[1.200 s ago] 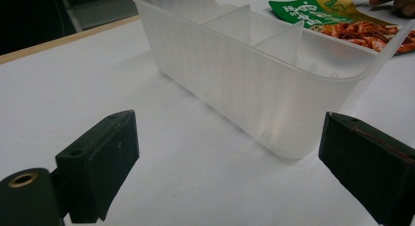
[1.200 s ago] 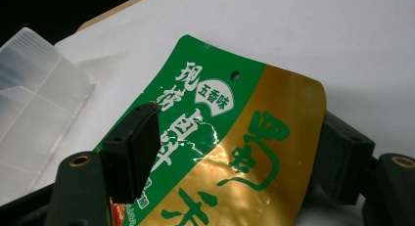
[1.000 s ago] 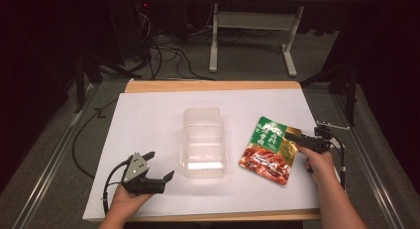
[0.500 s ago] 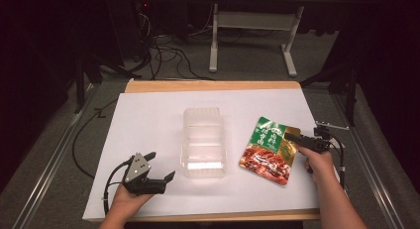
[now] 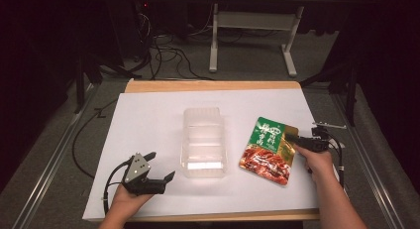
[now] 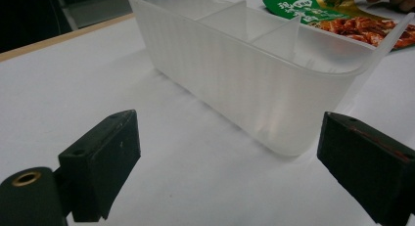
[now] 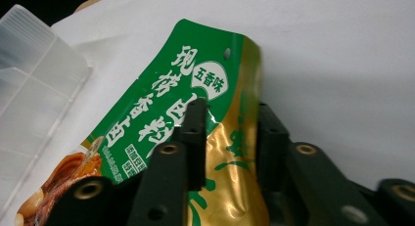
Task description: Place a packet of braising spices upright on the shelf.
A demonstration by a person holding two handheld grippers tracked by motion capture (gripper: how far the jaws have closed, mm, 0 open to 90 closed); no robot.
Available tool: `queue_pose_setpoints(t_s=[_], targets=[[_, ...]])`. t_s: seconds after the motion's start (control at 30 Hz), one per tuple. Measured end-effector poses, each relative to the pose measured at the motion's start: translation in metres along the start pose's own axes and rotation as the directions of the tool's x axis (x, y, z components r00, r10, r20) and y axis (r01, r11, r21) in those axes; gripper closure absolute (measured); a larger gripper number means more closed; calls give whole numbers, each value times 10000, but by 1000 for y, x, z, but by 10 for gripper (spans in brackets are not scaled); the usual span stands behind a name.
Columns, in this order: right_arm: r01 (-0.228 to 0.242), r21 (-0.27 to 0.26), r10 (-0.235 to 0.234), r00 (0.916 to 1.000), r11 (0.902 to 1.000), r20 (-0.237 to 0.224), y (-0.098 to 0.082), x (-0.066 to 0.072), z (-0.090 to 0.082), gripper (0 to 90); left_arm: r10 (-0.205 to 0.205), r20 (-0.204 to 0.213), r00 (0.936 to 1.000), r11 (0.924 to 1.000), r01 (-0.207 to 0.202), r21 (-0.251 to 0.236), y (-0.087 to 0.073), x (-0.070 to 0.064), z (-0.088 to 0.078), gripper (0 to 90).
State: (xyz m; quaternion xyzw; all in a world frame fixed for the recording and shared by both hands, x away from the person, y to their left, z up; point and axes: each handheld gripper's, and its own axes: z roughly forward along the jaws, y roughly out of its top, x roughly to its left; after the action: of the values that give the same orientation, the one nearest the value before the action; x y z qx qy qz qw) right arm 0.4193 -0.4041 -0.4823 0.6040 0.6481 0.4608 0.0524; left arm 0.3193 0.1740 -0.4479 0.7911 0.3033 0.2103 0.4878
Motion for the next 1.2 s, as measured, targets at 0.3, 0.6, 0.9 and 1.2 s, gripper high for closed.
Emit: queue_pose_setpoints(t_s=[0.3,0.6,0.9,1.2], targets=[[130,-294,-124,9998,9995,185,0,2,-4,900,35,-31,10000,10000,-36,-3,0,1,-1,96],[541,-535,-527,9982,9971,282,-1,10,-14,900,-8,-19,10000,10000,8,-17,0,0,0,97],[1086,-1225,-1081,9941,9865,113,-3,21,-29,900,-30,-19,10000,10000,29,-76,0,0,-1,98],[1631,-1823,-1697,9853,9696,-210,1,40,-45,900,-41,-44,10000,9998,40,-187,1,1,-2,99]])
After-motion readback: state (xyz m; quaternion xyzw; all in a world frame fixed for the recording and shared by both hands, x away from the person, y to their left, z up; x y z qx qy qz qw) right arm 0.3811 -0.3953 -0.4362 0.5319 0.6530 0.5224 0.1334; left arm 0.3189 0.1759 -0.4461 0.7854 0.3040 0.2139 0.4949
